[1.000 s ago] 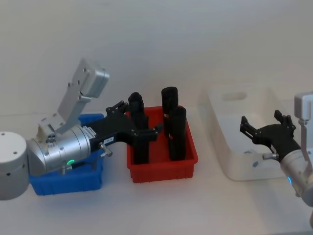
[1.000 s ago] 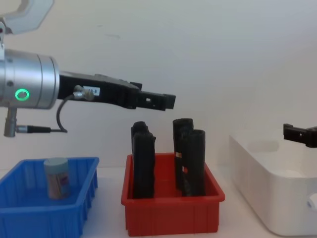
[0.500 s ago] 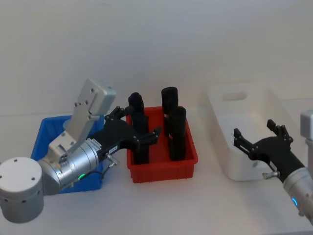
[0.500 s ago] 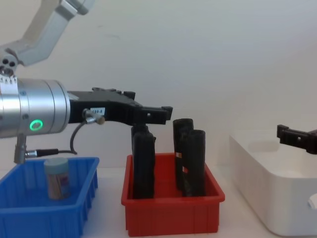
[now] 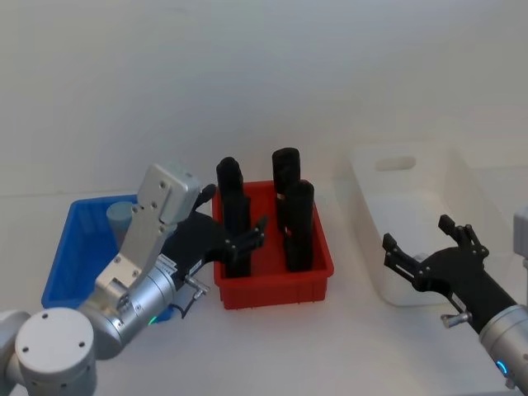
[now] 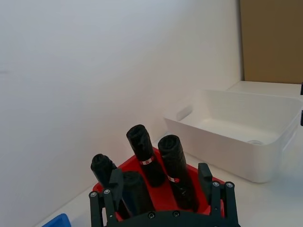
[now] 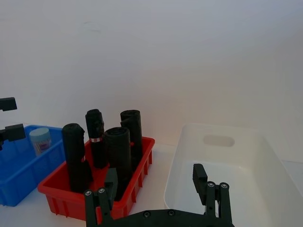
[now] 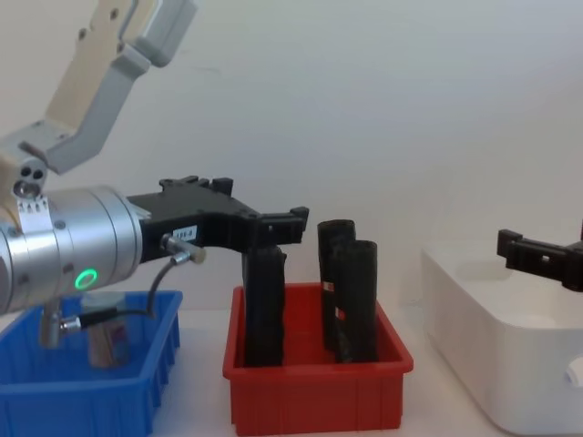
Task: Pick the cotton swabs from the blue box and place them into the white box.
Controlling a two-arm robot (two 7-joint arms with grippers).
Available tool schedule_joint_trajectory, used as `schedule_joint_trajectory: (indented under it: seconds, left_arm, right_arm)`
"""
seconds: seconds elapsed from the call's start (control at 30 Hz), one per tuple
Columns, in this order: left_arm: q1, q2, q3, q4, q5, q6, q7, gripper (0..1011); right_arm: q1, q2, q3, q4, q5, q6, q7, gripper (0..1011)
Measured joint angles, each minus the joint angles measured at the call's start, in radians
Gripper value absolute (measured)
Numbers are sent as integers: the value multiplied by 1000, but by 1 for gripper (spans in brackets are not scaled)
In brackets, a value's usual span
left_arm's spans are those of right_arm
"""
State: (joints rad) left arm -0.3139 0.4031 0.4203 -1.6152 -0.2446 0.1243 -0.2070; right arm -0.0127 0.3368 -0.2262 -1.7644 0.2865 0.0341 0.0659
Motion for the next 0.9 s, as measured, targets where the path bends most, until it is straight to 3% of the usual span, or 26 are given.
schedule_joint_trajectory:
  seconds: [0.3, 0.5, 0.9]
  left_arm:
    - [51, -14, 23, -8, 29, -72, 128, 1004]
    - [71, -20, 32, -11, 41, -102, 181, 1004]
    - [77, -21, 34, -12, 45, -111, 196, 1004]
  right_arm:
    - [-2, 1, 0, -2, 1, -1, 1, 1002]
    - [-2, 1, 0, -2, 1, -1, 1, 1002]
    - [-2, 1, 0, -2, 1, 0, 1, 1002]
